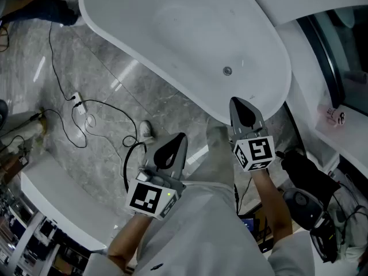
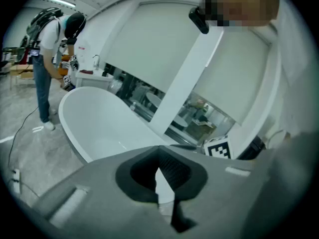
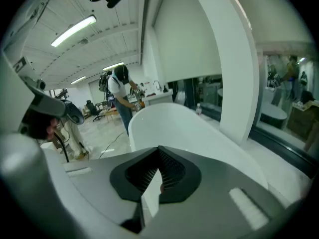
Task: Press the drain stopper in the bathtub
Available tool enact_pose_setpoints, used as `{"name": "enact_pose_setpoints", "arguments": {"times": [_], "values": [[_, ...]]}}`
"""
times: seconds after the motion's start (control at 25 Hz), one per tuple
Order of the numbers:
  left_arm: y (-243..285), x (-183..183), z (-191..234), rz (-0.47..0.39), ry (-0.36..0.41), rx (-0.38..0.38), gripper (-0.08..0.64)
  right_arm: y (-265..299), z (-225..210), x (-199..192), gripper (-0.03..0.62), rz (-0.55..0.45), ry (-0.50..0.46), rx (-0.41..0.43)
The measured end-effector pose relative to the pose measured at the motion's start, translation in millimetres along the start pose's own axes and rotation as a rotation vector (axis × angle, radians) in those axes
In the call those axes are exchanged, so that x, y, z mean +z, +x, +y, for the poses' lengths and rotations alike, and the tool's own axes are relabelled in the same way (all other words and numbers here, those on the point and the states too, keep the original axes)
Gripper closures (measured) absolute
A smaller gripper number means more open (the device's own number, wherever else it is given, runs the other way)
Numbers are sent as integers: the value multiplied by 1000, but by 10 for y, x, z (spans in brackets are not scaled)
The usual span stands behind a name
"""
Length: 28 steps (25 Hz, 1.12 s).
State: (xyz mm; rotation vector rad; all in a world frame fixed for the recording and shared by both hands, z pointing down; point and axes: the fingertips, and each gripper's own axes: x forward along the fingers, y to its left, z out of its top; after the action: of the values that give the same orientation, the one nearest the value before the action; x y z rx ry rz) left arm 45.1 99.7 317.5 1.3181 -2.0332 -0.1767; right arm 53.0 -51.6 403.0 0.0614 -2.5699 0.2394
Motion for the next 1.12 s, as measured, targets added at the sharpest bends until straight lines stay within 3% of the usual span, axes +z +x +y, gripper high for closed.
{"name": "enact_pose_setpoints", "arguments": {"times": [0.2, 0.36, 0.48, 0.8, 1.12], "values": [[-1340, 53, 200, 40, 145, -133, 561, -978, 1750, 874, 592, -190, -42, -36], [-2137, 152, 437, 85, 255, -255, 561, -1548, 3078, 1067, 592, -270, 39, -95], [-2490, 226, 400, 59, 293, -327, 561, -1861, 3738, 1105, 592, -324, 100, -125], [-3117, -204, -345, 123, 415, -509, 561, -2673, 4188, 637, 592, -442, 347, -334], [-3393, -886, -754, 200, 433, -524, 561, -3294, 3997, -169, 598, -508, 519, -504]]}}
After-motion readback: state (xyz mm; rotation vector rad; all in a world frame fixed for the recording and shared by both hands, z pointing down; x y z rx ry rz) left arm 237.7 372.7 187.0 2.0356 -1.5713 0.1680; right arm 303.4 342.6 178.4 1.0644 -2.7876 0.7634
